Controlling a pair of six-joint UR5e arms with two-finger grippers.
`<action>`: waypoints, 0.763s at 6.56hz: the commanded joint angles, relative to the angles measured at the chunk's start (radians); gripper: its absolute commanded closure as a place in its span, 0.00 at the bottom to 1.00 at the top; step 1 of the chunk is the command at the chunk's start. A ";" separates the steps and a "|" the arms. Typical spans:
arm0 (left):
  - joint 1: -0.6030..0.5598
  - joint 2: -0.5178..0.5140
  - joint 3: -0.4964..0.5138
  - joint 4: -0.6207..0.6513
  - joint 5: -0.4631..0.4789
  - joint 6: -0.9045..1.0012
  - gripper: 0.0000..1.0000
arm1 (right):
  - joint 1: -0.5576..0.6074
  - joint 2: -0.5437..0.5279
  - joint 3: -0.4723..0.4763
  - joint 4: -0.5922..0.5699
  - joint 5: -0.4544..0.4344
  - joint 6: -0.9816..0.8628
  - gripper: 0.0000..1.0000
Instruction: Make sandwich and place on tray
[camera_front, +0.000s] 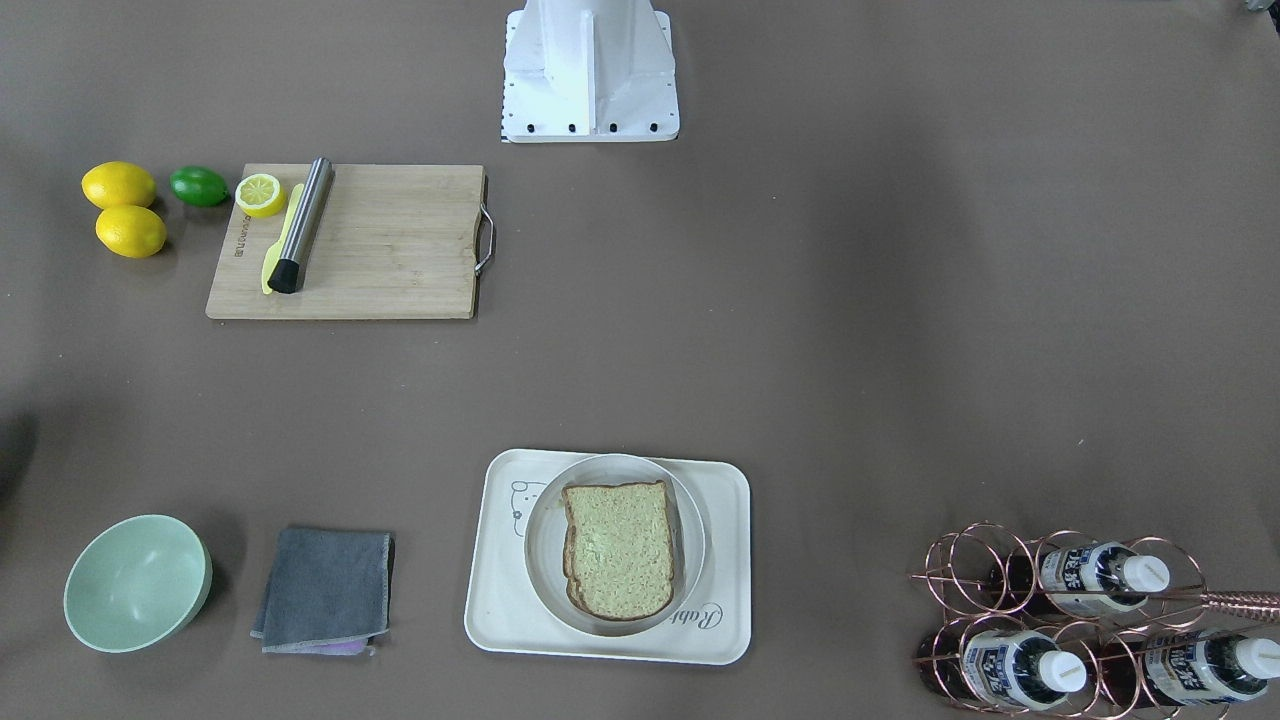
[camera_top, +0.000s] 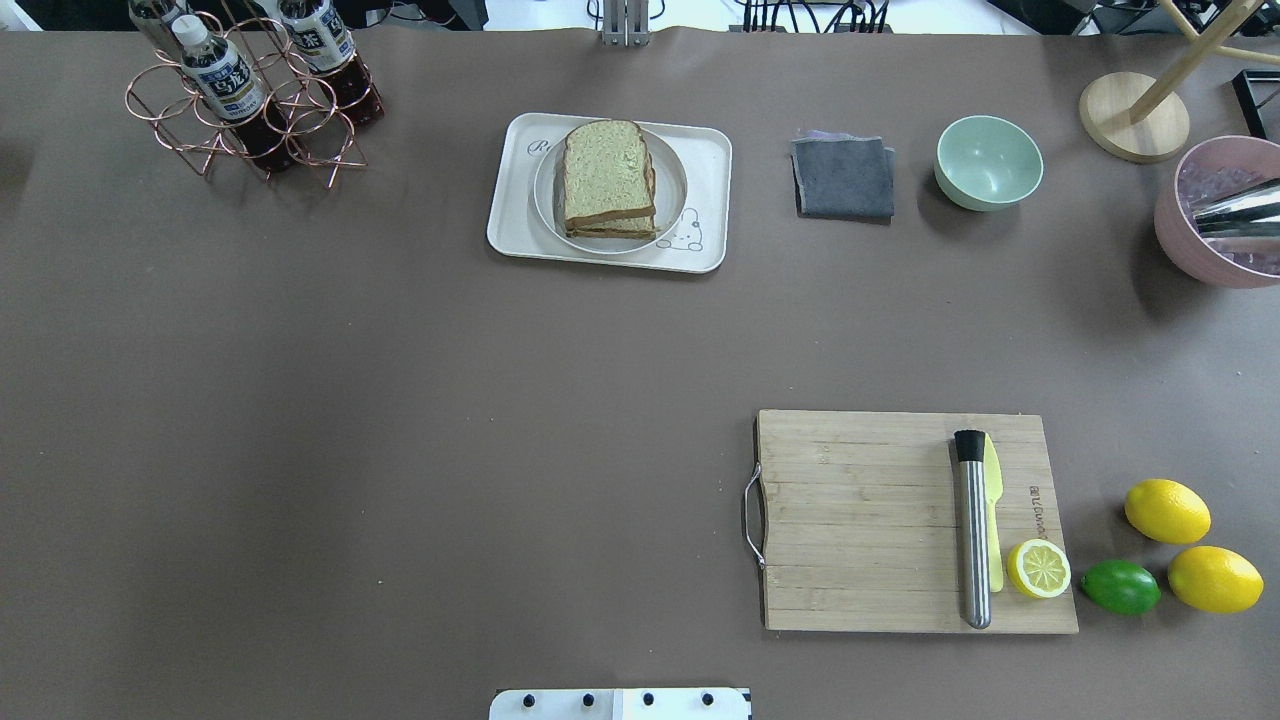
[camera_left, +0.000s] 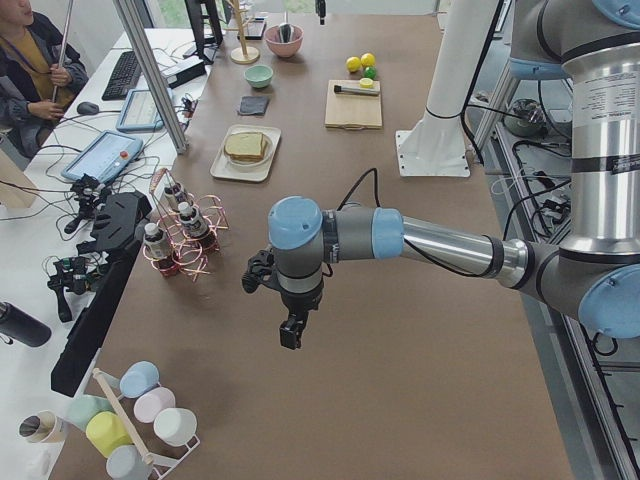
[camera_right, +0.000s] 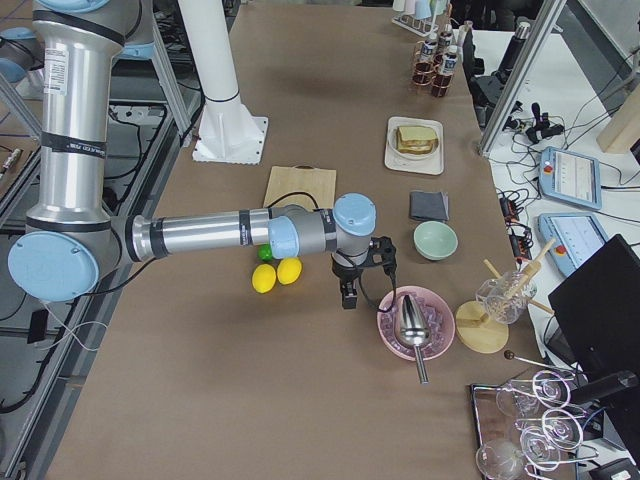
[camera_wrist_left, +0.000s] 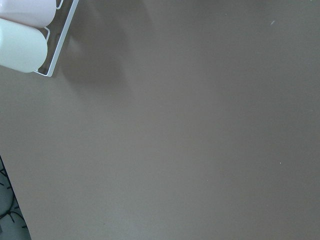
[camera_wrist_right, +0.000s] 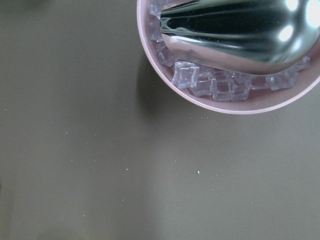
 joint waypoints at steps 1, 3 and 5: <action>0.003 0.002 0.025 -0.009 -0.002 -0.105 0.03 | 0.034 -0.012 0.000 0.000 0.001 -0.015 0.00; 0.011 -0.063 0.134 -0.062 -0.003 -0.116 0.03 | 0.040 -0.012 0.002 -0.001 0.001 -0.015 0.00; 0.018 -0.061 0.142 -0.075 -0.003 -0.127 0.03 | 0.045 -0.032 -0.001 0.003 -0.003 -0.016 0.00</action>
